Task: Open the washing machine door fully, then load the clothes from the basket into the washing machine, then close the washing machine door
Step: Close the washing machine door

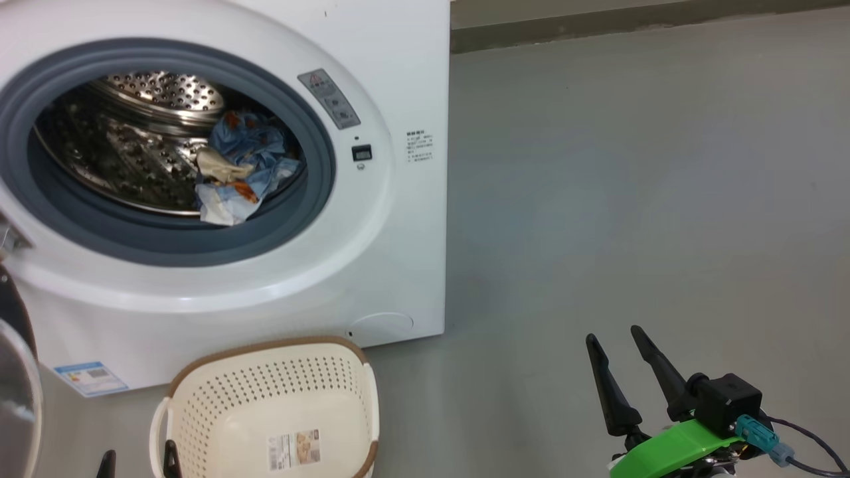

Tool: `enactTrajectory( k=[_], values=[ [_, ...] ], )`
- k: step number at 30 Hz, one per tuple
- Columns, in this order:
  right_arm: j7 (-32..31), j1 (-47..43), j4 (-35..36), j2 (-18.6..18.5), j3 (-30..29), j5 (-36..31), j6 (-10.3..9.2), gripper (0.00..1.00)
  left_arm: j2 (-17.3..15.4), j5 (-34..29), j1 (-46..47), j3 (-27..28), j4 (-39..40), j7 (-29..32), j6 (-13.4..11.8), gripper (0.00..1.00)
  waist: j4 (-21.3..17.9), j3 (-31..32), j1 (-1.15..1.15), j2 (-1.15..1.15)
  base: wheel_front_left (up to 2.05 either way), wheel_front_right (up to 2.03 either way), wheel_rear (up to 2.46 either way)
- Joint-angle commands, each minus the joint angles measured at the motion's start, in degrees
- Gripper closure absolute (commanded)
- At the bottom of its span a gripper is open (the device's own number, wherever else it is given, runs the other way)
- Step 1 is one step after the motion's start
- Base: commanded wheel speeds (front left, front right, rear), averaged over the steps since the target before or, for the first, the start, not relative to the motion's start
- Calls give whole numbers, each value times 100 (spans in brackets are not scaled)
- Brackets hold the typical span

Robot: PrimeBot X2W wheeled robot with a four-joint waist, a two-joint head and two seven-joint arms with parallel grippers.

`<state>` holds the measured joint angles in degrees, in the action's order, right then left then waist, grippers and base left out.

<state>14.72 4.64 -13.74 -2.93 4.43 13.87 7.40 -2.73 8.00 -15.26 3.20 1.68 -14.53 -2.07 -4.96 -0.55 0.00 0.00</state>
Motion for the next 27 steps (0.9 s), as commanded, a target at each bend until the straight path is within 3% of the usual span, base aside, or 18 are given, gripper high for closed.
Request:
enactTrajectory(
  k=[1, 10, 22, 27],
  values=[
    [28, 31, 116, 5, 127, 39, 9, 0, -15, -64, 162, 166, 112, -47, 29, 0, 0, 2, 0, 0, -176, 176, 0],
    [28, 8, 135, 5, 97, 44, 9, 0, -15, -74, 188, 160, 81, -47, -5, 0, 31, 25, 0, 0, -107, 107, 0],
    [28, 34, 145, 5, 88, 37, 9, 0, -15, -4, 183, 145, 143, -47, -61, 0, 69, 21, 0, 0, -7, 7, 0],
    [28, 40, 156, 5, 93, 44, 9, 0, -15, -2, 173, 138, 169, -47, 81, 0, 84, 4, 0, 0, 0, 0, 0]
  ],
)
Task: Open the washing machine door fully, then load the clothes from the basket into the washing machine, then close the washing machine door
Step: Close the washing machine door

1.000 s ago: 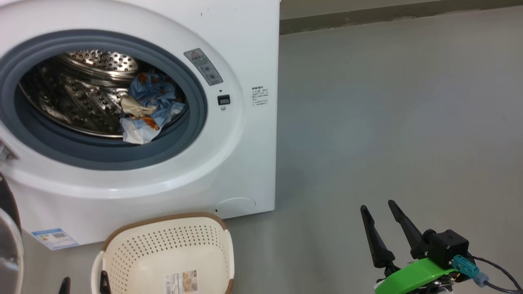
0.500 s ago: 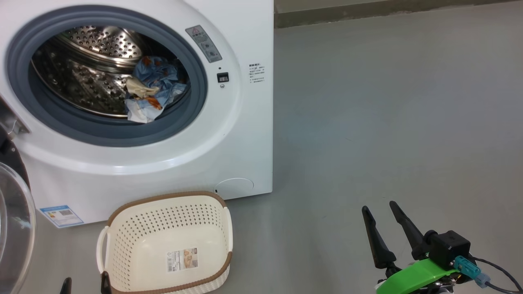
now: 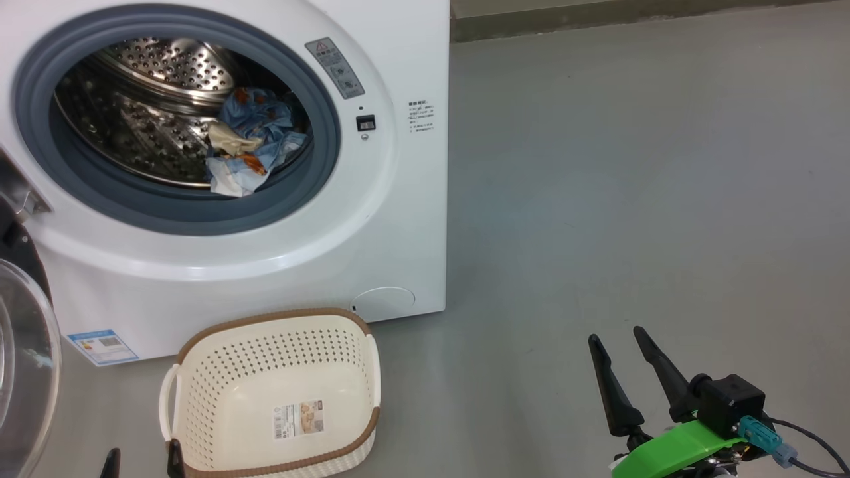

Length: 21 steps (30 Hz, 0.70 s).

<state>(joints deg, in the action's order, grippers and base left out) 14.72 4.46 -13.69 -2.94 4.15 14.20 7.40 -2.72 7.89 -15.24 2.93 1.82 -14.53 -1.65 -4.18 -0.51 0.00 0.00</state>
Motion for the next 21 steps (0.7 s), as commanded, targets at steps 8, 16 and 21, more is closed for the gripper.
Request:
enactTrajectory(
  k=[8, 16, 21],
  values=[
    [28, 34, 172, 6, 106, 20, 9, 0, -16, 22, 184, 145, 143, -47, 84, 0, 143, 42, 0, 0, 0, 0, 0],
    [28, -9, 195, 6, 139, 20, 9, 0, -16, 44, 176, 117, 94, -47, 14, 0, 415, 70, 0, 0, 0, 0, 0],
    [28, -44, 199, 6, 158, 16, 9, 0, -16, 78, 143, 121, 79, -47, -64, 0, 783, 99, 0, 0, 0, 0, 0]
  ],
)
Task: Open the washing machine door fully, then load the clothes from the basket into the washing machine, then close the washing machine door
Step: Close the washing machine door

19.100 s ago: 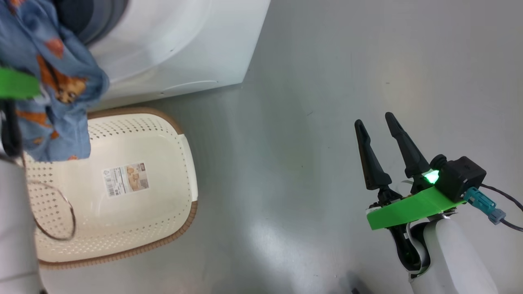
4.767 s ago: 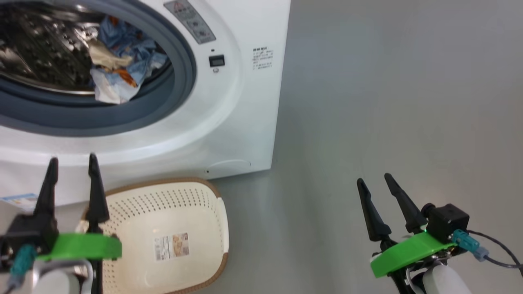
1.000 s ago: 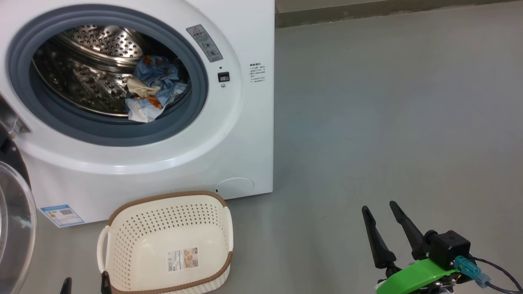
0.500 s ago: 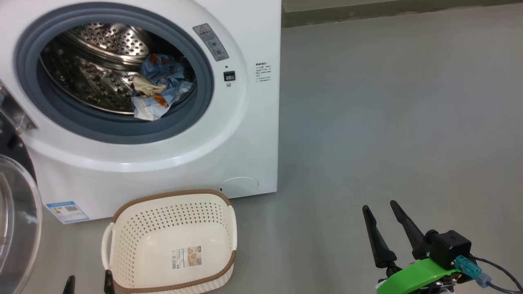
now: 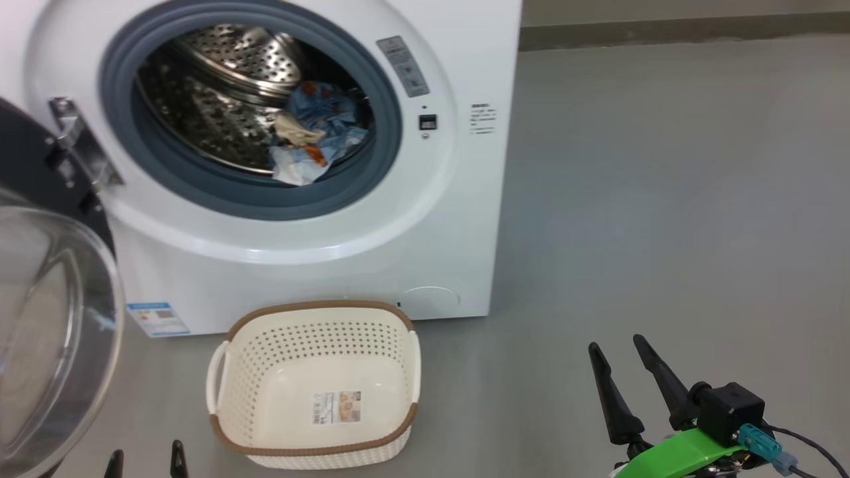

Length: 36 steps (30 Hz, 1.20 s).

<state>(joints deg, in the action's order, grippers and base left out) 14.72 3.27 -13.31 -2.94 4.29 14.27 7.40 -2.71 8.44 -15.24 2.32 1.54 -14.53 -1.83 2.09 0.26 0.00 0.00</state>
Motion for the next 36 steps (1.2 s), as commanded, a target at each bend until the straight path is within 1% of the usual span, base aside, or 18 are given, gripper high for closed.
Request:
enactTrajectory(
  k=[1, 10, 17, 24, 32, 36],
  values=[
    [28, 71, 158, 6, 146, 9, 9, 0, -17, 28, 134, 190, 103, -47, -70, 0, 223, 27, 0, 0, 0, 0, 0],
    [28, 55, 133, 6, 167, -14, 9, 0, -17, 189, 86, 224, 74, -47, -243, 0, 860, 82, 0, 0, 0, 0, 0],
    [28, 39, 146, 6, 206, -26, 9, 0, -17, 152, 36, 273, 63, -47, -268, 0, 1374, 121, 0, 0, 0, 0, 0],
    [28, -3, 111, 6, 247, -12, 9, 0, -17, 266, -37, 311, 34, -47, -295, 0, 1861, 224, 0, 0, 0, 0, 0],
    [28, -52, 95, 6, 288, 37, 9, 0, -17, 231, -123, 369, 7, -47, -340, 0, 2333, 343, 0, 0, 0, 0, 0],
    [28, -59, 93, 6, 283, 48, 9, 0, -17, 249, -143, 387, 4, -47, -367, 0, 2478, 351, 0, 0, 0, 0, 0]
  ],
)
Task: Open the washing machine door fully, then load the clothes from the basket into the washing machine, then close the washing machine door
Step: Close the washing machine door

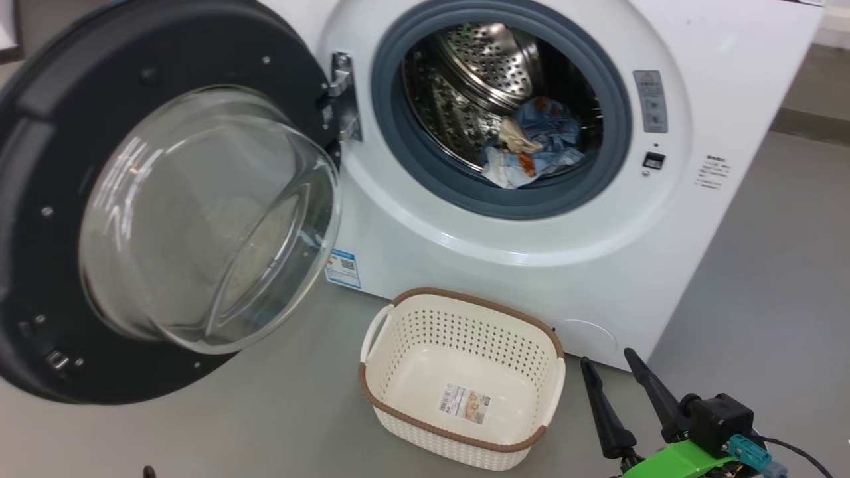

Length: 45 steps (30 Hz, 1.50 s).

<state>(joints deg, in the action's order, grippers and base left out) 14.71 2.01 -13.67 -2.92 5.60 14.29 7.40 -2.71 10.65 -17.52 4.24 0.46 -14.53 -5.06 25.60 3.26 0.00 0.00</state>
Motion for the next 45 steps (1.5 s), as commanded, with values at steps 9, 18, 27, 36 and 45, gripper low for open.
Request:
enactTrajectory(
  k=[9, 18, 27, 36, 45],
  values=[
    [29, 253, 53, 4, 291, -3, 9, 0, -17, 204, 22, 294, 193, -47, -232, 0, 247, -77, 0, 0, 0, 0, 0],
    [29, 381, -38, 4, 371, -21, 9, 0, -17, 285, -38, 287, 299, -47, -369, 0, 274, -113, 0, 0, 0, 0, 0],
    [29, 367, -50, 4, 349, -25, 9, 0, -17, 315, -63, 315, 281, -47, -363, 0, 247, -96, 0, 0, 0, 0, 0],
    [29, 334, -35, 4, 328, -47, 9, 0, -17, 648, -37, 313, 197, -47, -326, 100, 247, -120, 0, 0, 0, 0, 0],
    [29, 324, -30, 4, 318, -37, 9, 0, -17, 890, 113, 701, 265, -47, -103, 100, 247, -136, 0, 0, 0, 0, 0]
  ],
)
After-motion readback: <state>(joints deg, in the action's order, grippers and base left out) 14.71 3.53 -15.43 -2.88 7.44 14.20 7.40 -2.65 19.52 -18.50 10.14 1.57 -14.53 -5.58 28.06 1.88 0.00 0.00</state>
